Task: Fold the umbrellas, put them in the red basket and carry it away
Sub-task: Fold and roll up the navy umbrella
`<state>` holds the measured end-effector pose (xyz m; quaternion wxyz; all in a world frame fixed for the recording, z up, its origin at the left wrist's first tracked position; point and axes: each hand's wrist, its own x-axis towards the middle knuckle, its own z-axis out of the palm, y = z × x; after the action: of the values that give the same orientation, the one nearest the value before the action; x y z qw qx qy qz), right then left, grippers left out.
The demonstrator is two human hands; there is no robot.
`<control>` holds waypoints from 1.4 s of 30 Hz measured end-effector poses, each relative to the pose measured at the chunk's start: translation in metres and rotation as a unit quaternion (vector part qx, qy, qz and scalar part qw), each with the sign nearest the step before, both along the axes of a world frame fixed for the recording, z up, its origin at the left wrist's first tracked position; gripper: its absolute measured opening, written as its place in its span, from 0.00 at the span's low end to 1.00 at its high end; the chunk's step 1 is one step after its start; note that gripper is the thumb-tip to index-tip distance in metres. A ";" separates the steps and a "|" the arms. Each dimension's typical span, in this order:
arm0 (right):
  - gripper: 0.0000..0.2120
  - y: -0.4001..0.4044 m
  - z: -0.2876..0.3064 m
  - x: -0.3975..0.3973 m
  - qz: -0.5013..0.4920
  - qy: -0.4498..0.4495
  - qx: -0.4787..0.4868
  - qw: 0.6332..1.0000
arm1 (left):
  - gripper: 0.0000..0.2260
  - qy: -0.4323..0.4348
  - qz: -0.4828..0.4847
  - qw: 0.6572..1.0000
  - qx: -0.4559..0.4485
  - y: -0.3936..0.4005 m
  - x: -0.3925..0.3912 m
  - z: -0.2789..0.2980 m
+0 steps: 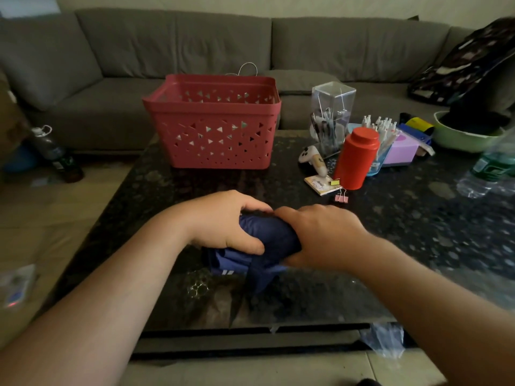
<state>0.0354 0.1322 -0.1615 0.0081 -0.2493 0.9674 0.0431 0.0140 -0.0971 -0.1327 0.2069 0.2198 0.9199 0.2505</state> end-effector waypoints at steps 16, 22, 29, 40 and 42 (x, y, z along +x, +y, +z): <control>0.28 0.013 0.025 0.003 -0.037 -0.264 -0.239 0.934 | 0.24 0.036 -0.015 0.999 0.020 -0.001 0.006 0.021; 0.24 -0.012 0.006 0.014 -0.043 0.044 -0.102 0.993 | 0.24 0.058 0.001 0.995 0.079 -0.004 0.007 0.022; 0.12 0.004 0.029 0.004 -0.105 -0.383 -0.430 0.811 | 0.11 0.151 0.035 0.956 0.248 -0.004 0.004 0.028; 0.22 -0.010 0.013 0.023 -0.100 0.002 -0.274 0.957 | 0.09 0.173 0.118 0.921 0.329 0.001 -0.002 0.015; 0.22 -0.011 0.012 0.022 -0.115 0.072 -0.236 0.962 | 0.11 0.183 0.123 0.909 0.354 0.005 -0.002 0.014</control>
<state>0.0576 0.1208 -0.1492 -0.1156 -0.1272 0.9703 -0.1700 0.0118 -0.0919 -0.1190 -0.0889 0.2059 0.8124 0.5382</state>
